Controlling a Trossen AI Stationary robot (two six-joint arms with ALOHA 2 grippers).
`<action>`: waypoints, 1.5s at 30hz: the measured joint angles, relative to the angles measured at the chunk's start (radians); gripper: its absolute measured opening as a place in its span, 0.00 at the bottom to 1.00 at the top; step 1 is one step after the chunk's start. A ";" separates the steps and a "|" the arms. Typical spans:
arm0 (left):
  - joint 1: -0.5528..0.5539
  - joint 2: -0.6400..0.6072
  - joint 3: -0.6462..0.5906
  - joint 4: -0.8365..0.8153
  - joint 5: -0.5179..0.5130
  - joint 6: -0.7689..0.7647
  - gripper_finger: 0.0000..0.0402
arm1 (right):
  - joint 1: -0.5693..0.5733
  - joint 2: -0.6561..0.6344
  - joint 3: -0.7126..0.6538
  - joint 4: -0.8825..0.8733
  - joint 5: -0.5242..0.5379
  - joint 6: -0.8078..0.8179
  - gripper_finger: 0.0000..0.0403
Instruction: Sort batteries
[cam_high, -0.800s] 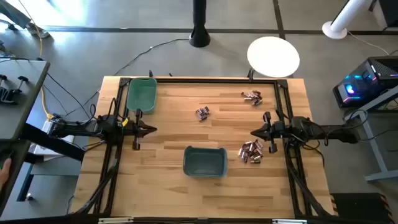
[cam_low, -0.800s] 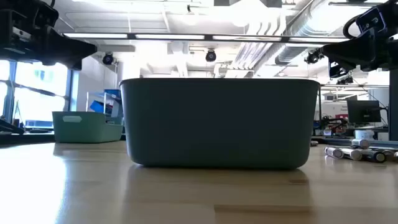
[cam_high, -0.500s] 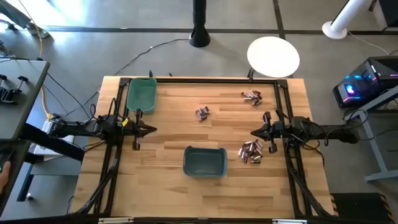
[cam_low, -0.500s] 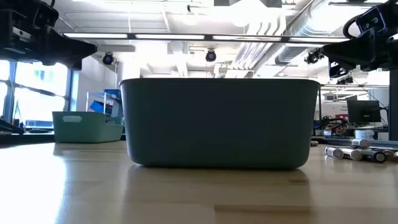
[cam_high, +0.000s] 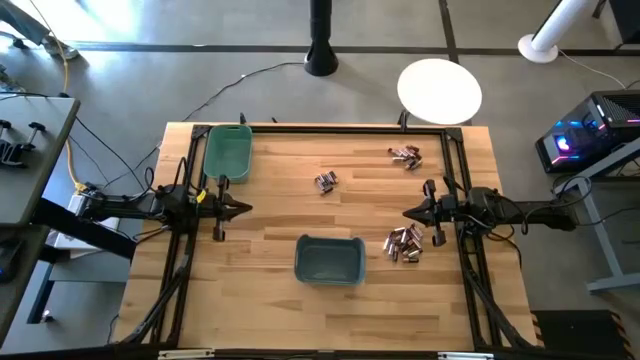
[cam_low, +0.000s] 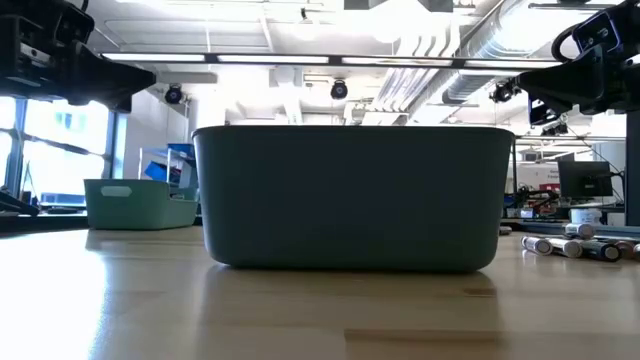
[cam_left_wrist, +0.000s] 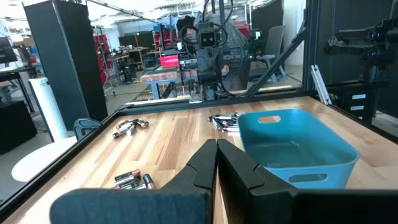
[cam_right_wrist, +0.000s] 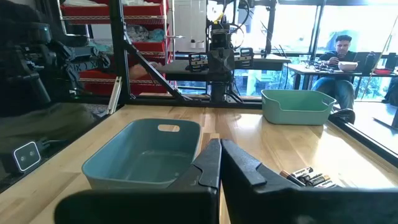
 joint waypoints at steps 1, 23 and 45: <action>0.000 0.000 0.000 0.000 0.000 0.000 0.01 | 0.000 0.000 0.000 0.000 0.000 0.000 0.00; 0.000 0.000 0.000 0.000 0.000 0.000 0.01 | 0.000 0.000 0.000 0.000 0.000 0.000 0.00; 0.000 0.000 0.000 0.001 0.000 0.166 0.01 | 0.001 0.000 0.000 0.051 0.000 0.074 0.00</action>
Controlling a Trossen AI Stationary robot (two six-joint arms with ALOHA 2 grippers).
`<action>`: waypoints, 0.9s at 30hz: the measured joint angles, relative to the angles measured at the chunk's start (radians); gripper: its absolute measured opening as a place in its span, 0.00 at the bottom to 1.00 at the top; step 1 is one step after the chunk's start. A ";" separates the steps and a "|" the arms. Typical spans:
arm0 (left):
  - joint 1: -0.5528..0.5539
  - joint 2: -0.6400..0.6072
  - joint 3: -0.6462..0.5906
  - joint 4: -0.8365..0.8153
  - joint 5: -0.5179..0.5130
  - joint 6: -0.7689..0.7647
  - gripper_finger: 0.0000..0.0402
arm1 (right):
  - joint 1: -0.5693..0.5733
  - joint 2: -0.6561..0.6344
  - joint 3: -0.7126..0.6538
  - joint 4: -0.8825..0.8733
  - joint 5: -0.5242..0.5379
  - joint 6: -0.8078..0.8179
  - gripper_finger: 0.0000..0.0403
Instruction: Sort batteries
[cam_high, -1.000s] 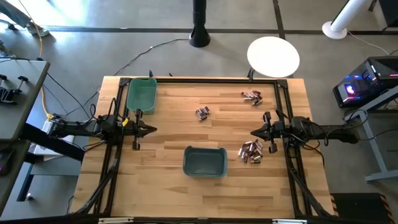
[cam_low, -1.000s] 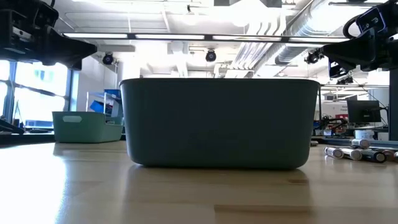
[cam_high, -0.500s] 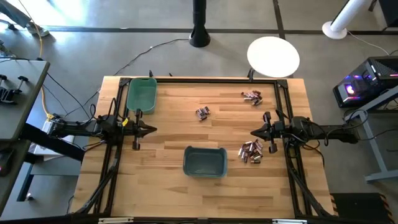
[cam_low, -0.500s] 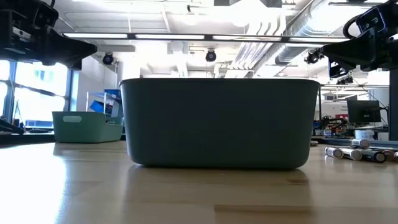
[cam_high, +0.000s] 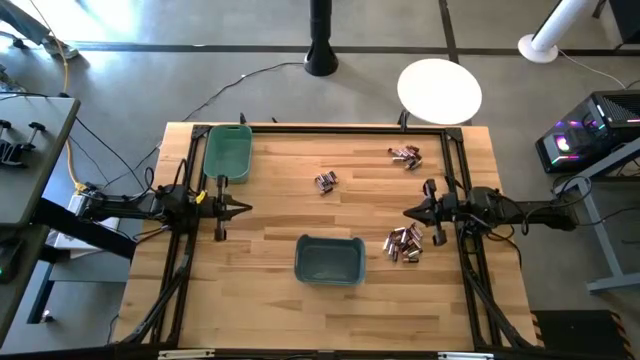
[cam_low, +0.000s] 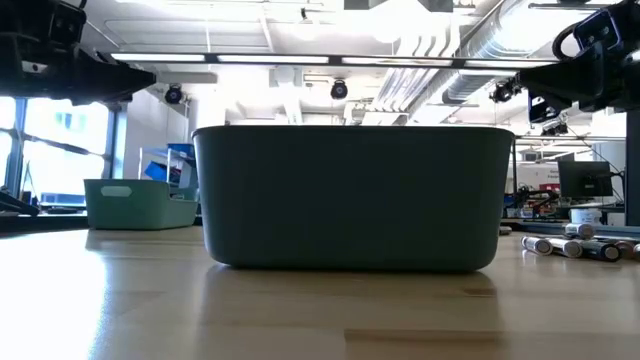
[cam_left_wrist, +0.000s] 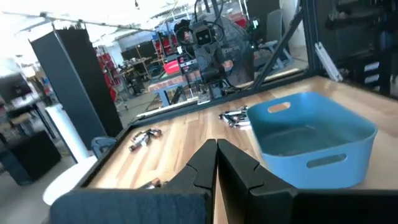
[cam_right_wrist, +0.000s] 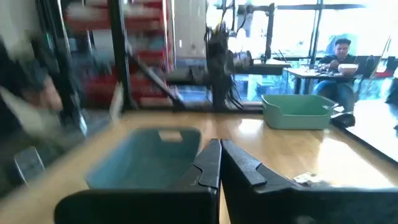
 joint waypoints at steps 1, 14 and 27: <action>0.000 0.000 0.000 0.004 0.000 -0.029 0.01 | 0.000 0.000 0.000 0.041 0.005 0.079 0.00; 0.000 0.000 0.001 0.277 -0.001 -0.215 0.01 | 0.002 0.009 0.000 0.386 0.340 0.311 0.00; 0.001 0.000 0.000 0.265 -0.066 -0.260 0.01 | 0.122 0.495 0.205 0.264 0.506 0.051 0.00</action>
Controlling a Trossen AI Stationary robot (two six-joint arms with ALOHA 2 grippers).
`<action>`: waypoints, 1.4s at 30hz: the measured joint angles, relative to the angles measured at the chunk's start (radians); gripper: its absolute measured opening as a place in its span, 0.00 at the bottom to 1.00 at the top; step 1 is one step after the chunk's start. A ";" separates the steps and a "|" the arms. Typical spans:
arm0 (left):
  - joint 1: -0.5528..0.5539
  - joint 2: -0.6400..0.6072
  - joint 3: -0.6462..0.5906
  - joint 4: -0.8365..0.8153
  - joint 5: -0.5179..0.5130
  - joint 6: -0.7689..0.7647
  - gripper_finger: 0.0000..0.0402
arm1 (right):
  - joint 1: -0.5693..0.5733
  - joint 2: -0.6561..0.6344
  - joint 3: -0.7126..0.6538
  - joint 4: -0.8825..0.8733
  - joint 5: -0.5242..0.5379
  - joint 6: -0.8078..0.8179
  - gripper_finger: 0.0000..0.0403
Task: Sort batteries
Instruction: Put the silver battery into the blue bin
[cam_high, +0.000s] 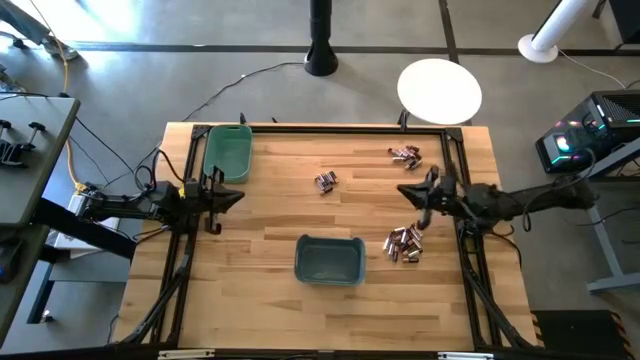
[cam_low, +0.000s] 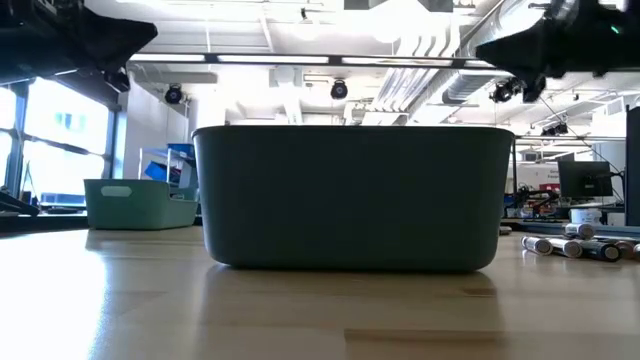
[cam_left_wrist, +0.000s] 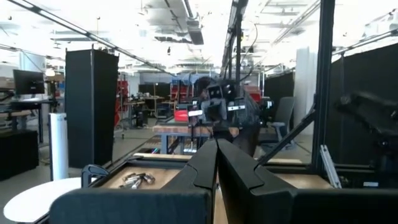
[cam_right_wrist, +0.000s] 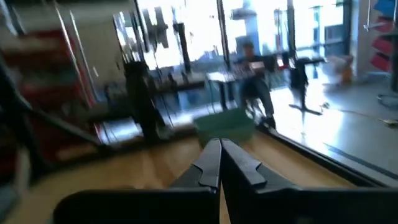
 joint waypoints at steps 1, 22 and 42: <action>0.000 0.000 0.000 -0.004 -0.008 0.006 0.01 | 0.007 0.048 0.059 -0.093 0.019 -0.013 0.00; 0.000 0.000 0.000 -0.017 -0.042 -0.002 0.01 | -0.123 0.690 0.655 -1.394 -0.376 0.903 0.34; 0.000 0.000 0.000 0.041 -0.041 0.007 0.01 | -0.037 0.873 0.622 -1.302 -0.524 1.386 0.48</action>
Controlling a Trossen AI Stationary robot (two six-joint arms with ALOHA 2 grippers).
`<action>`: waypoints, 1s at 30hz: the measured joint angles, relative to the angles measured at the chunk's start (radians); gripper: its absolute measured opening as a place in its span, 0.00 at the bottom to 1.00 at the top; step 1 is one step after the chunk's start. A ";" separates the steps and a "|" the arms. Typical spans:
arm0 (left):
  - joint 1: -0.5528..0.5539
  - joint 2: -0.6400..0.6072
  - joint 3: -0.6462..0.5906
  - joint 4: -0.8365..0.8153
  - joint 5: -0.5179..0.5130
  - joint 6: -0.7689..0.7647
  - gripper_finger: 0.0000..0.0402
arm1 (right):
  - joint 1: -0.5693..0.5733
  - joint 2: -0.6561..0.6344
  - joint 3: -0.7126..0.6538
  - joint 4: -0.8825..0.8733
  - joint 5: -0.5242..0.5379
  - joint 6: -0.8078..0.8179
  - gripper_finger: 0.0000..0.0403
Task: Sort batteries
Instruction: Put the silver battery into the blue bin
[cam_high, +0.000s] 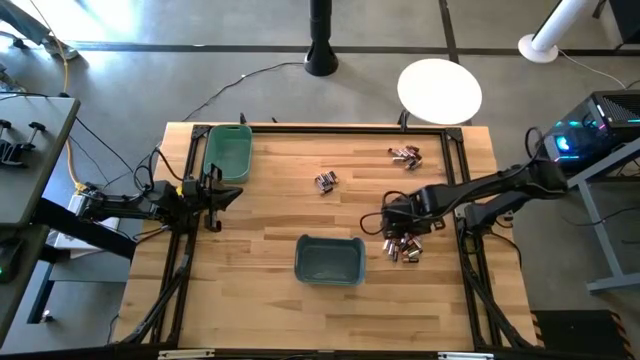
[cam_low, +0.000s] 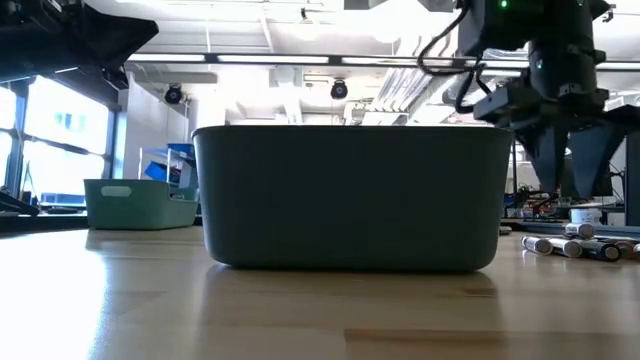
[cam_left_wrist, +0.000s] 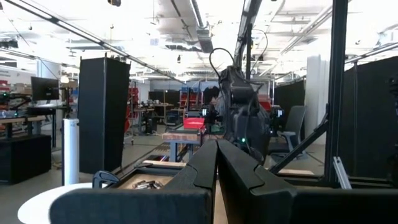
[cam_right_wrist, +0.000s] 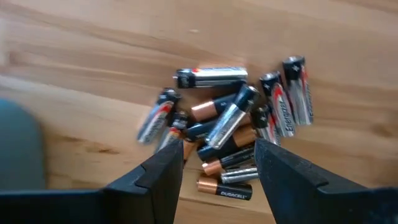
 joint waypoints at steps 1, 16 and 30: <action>0.000 0.000 0.000 0.000 0.000 0.000 0.01 | 0.005 0.012 0.000 0.001 0.000 0.009 0.48; 0.000 0.000 0.000 -0.020 0.000 0.010 0.01 | -0.011 0.110 0.000 0.024 0.002 -0.010 0.48; 0.000 0.000 0.000 -0.028 0.004 0.006 0.01 | -0.027 0.188 0.001 0.064 -0.015 -0.071 0.45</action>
